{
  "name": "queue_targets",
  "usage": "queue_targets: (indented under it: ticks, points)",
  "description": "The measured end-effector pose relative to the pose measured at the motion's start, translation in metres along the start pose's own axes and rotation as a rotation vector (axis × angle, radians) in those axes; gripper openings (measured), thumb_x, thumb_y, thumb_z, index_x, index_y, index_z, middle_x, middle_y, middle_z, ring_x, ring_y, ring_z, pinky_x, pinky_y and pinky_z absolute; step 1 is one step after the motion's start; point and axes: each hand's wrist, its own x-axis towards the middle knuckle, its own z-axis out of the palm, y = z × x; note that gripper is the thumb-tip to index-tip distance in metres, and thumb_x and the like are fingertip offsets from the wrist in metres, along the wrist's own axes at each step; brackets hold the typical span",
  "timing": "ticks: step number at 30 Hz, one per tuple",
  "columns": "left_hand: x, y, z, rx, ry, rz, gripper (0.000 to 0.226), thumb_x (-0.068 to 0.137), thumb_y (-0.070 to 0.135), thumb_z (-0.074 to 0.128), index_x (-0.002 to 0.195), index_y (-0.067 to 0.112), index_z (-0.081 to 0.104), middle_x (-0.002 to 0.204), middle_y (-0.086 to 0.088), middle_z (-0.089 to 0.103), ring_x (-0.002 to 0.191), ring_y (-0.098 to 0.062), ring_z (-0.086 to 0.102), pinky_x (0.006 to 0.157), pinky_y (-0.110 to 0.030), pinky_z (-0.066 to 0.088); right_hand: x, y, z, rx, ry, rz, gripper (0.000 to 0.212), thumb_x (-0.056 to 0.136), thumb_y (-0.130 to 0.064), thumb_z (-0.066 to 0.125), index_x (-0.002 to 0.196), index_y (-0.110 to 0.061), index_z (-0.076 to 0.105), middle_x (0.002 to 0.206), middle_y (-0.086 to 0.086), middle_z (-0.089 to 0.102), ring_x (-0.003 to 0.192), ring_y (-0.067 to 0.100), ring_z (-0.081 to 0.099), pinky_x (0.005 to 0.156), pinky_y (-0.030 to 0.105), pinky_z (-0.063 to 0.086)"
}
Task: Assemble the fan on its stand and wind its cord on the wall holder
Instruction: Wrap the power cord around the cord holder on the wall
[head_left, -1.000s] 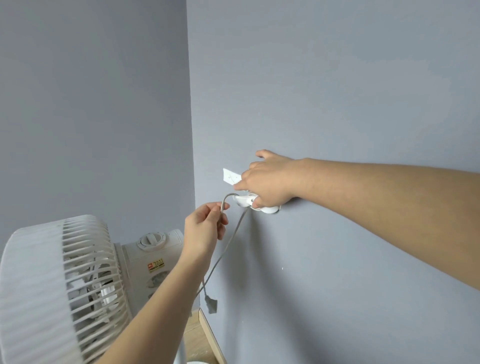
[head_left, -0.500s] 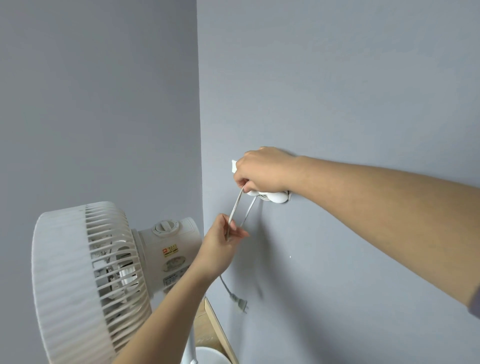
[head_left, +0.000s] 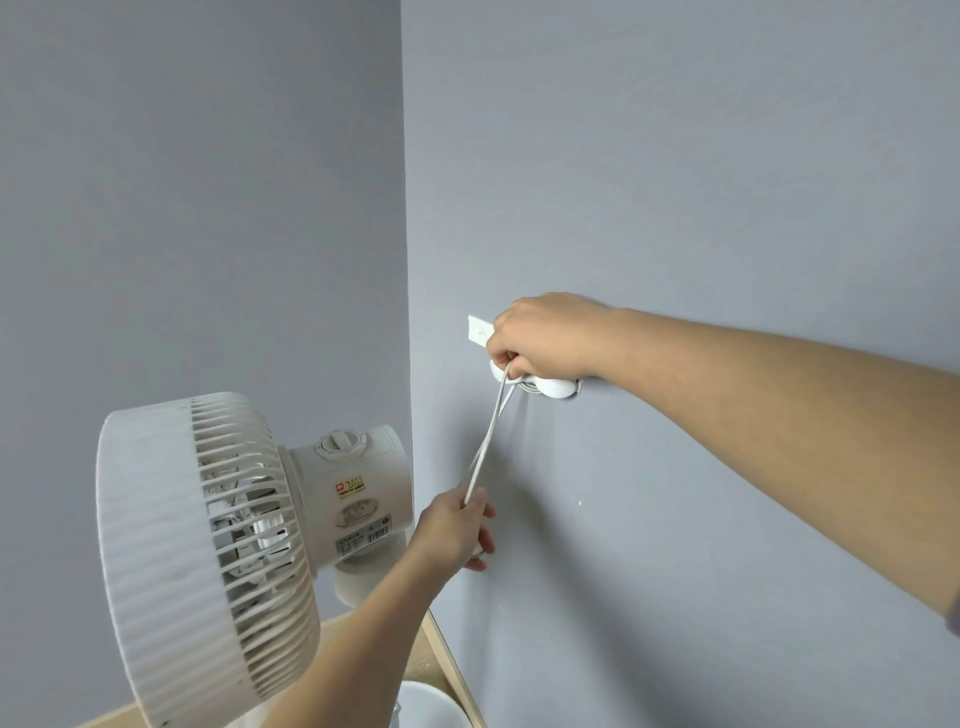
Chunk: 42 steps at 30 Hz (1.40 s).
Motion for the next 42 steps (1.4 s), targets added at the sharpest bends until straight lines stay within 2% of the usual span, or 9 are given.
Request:
queue_targets:
  ticks: [3,6,13,20,24,29,34,36,42]
  points:
    - [-0.002,-0.015,0.002,0.255,-0.067,-0.033,0.032,0.095,0.023,0.036,0.079,0.016,0.062,0.048,0.002,0.063,0.047,-0.011,0.049,0.059,-0.024,0.045,-0.001,0.002,0.001,-0.009,0.010,0.004,0.008,0.090,-0.024,0.057,0.083,-0.026,0.055,0.097,-0.005,0.059,0.094,0.022,0.058,0.068,0.034,0.041]
    - [-0.008,-0.034,0.003,0.302,-0.105,-0.063,0.034,0.094,0.017,0.036,0.068,0.016,0.059,0.046,0.002,0.054,0.035,-0.007,0.042,0.052,-0.023,0.036,0.000,0.003,0.001,-0.008,0.014,0.010,0.009,0.088,-0.020,0.059,0.082,-0.026,0.055,0.095,-0.006,0.057,0.093,0.021,0.058,0.067,0.035,0.043]
    - [-0.016,0.007,0.004,-0.057,-0.133,0.094,0.014,0.091,0.011,0.054,0.077,0.013,0.054,0.052,0.000,0.045,0.036,-0.010,0.039,0.048,-0.025,0.048,-0.005,0.006,-0.002,0.021,0.019,0.017,0.013,0.085,-0.014,0.057,0.093,-0.022,0.064,0.100,-0.003,0.062,0.098,0.024,0.059,0.078,0.041,0.051]
    - [-0.025,0.078,0.009,-0.307,-0.075,0.455,0.009,0.096,0.018,0.053,0.088,0.013,0.057,0.049,0.008,0.043,0.041,-0.010,0.033,0.041,-0.021,0.029,-0.012,0.013,-0.014,-0.108,0.039,-0.027,0.016,0.084,-0.016,0.057,0.089,-0.030,0.064,0.090,-0.007,0.066,0.096,0.022,0.061,0.088,0.041,0.047]
    - [-0.023,0.091,0.015,-0.173,0.036,0.616,0.019,0.099,0.018,0.044,0.090,0.017,0.061,0.052,0.008,0.043,0.048,-0.011,0.035,0.047,-0.021,0.029,-0.014,0.017,-0.025,-0.208,0.051,-0.051,0.015,0.087,-0.017,0.057,0.090,-0.030,0.065,0.071,-0.011,0.050,0.094,0.019,0.059,0.088,0.032,0.037]
    - [-0.021,0.091,0.015,-0.074,0.135,0.677,0.019,0.098,0.017,0.044,0.090,0.006,0.058,0.058,0.005,0.049,0.056,-0.012,0.043,0.054,-0.023,0.034,-0.015,0.017,-0.038,-0.275,0.046,-0.042,0.016,0.084,-0.020,0.062,0.093,-0.030,0.069,0.081,-0.010,0.057,0.101,0.015,0.058,0.092,0.035,0.033]
    - [-0.022,0.092,0.022,0.008,0.148,0.695,0.019,0.098,0.021,0.044,0.091,0.014,0.060,0.060,0.002,0.053,0.049,-0.009,0.041,0.050,-0.019,0.032,-0.017,0.013,-0.039,-0.296,0.001,-0.051,0.019,0.085,-0.020,0.055,0.092,-0.031,0.069,0.085,-0.010,0.063,0.096,0.014,0.059,0.094,0.034,0.034]
    - [-0.023,0.095,0.028,0.030,0.169,0.715,0.020,0.098,0.021,0.044,0.092,0.013,0.060,0.063,-0.005,0.056,0.048,-0.010,0.040,0.050,-0.024,0.033,-0.019,0.014,-0.040,-0.279,0.002,-0.057,0.017,0.084,-0.025,0.050,0.085,-0.029,0.066,0.074,-0.012,0.061,0.092,0.014,0.060,0.095,0.035,0.035]
    - [-0.022,0.108,0.046,0.145,0.200,0.656,0.026,0.096,0.029,0.041,0.079,0.010,0.046,0.071,-0.011,0.058,0.064,-0.035,0.051,0.057,-0.041,0.044,-0.017,0.018,-0.035,-0.260,-0.017,-0.070,0.013,0.080,-0.041,0.067,0.089,-0.031,0.065,0.067,-0.018,0.050,0.095,0.011,0.060,0.094,0.035,0.034]
